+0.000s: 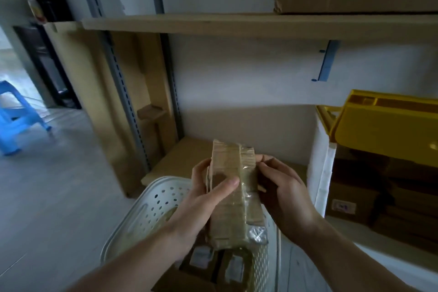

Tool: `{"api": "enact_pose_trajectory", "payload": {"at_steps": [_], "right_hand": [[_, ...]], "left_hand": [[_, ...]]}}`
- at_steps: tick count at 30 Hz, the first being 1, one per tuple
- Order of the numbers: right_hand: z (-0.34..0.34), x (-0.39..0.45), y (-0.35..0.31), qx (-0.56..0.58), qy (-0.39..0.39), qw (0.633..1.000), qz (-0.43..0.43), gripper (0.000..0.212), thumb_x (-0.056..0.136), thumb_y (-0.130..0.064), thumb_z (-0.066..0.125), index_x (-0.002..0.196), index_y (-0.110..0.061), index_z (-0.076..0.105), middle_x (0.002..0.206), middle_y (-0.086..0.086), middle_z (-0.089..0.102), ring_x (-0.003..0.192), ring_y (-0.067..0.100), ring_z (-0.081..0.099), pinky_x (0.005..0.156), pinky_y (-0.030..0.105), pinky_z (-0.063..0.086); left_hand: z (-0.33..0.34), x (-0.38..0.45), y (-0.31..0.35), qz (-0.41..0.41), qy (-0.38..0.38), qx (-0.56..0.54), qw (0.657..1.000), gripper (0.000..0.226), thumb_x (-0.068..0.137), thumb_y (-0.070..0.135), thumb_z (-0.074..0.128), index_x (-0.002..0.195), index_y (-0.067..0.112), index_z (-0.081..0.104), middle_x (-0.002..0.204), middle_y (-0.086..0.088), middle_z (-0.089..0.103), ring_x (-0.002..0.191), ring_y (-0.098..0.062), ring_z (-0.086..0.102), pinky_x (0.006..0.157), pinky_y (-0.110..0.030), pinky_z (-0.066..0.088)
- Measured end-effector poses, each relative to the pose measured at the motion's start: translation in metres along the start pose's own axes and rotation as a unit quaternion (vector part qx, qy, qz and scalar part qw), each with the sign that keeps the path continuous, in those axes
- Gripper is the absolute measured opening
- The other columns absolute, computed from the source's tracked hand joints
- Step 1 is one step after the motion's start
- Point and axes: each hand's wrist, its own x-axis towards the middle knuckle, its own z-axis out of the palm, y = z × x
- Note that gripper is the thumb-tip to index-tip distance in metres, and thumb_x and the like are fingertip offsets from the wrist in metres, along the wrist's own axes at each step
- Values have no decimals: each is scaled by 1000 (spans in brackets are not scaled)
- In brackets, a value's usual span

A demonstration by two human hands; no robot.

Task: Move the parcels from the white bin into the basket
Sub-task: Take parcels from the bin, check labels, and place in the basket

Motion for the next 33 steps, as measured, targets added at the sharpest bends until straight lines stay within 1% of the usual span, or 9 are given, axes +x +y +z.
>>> {"api": "enact_pose_trajectory", "payload": {"at_steps": [7, 9, 13, 15, 20, 23, 27, 31, 33], "right_hand": [[16, 15, 5, -46, 71, 994, -64, 19, 97, -3, 63, 114, -9, 68, 110, 24, 68, 106, 39, 70, 93, 50, 57], [21, 18, 7, -66, 88, 989, -96, 19, 92, -8, 72, 110, -11, 67, 98, 14, 69, 95, 31, 71, 90, 48, 58], [24, 24, 7, -104, 89, 985, -104, 57, 60, -36, 85, 111, -18, 65, 83, -10, 74, 80, 9, 74, 67, 19, 57], [25, 27, 8, -71, 38, 996, -23, 69, 60, -42, 83, 122, -22, 62, 98, -3, 80, 89, 17, 78, 68, 30, 61], [28, 30, 8, 21, -64, 994, 81, 48, 81, -36, 70, 127, -26, 63, 111, 9, 79, 95, 30, 78, 68, 39, 63], [24, 33, 10, 9, -63, 995, 73, 40, 89, -28, 68, 129, -28, 62, 114, 9, 78, 99, 30, 77, 70, 43, 64], [20, 38, 15, -6, -47, 997, 67, 36, 95, -25, 66, 130, -28, 60, 114, 6, 78, 99, 27, 77, 73, 44, 64], [23, 40, 20, -59, -12, 998, 34, 37, 96, -27, 66, 132, -27, 55, 107, 1, 79, 94, 22, 78, 73, 40, 65], [23, 40, 24, -86, -7, 996, 15, 46, 95, -30, 66, 138, -29, 51, 111, -3, 78, 98, 19, 78, 82, 45, 65]], "left_hand": [[-25, 29, -1, -11, -22, -130, 991, 57, 79, 44, 70, 134, 35, 58, 127, -15, 69, 117, -36, 68, 98, -61, 53], [-28, 34, -2, -14, -20, -156, 988, 53, 85, 45, 67, 134, 26, 59, 129, -19, 67, 117, -37, 67, 94, -58, 56], [-39, 38, 1, -3, -42, -223, 974, 42, 85, 44, 62, 111, 15, 77, 111, -17, 75, 100, -32, 75, 75, -43, 62], [-44, 39, 1, 6, -57, -235, 970, 44, 77, 46, 65, 104, 16, 81, 110, -16, 76, 97, -30, 76, 73, -41, 62], [-55, 42, -1, 11, -13, -176, 984, 49, 95, 51, 55, 131, 19, 65, 119, -15, 74, 105, -30, 74, 80, -41, 62], [-58, 45, -2, 60, 29, -91, 994, 39, 94, 45, 43, 125, 41, 67, 121, -4, 74, 111, -26, 72, 86, -40, 58], [-54, 43, -3, 86, 55, 8, 995, 33, 103, 43, 37, 128, 49, 58, 111, 10, 75, 101, -9, 73, 73, -24, 59], [-49, 39, 1, 122, 45, 59, 990, 60, 84, 56, 53, 139, 47, 32, 104, 24, 73, 91, 12, 69, 70, -17, 53], [-44, 40, 2, 136, 45, 114, 983, 67, 82, 48, 66, 137, 51, 27, 109, 25, 70, 96, 10, 68, 67, -16, 57]]}}
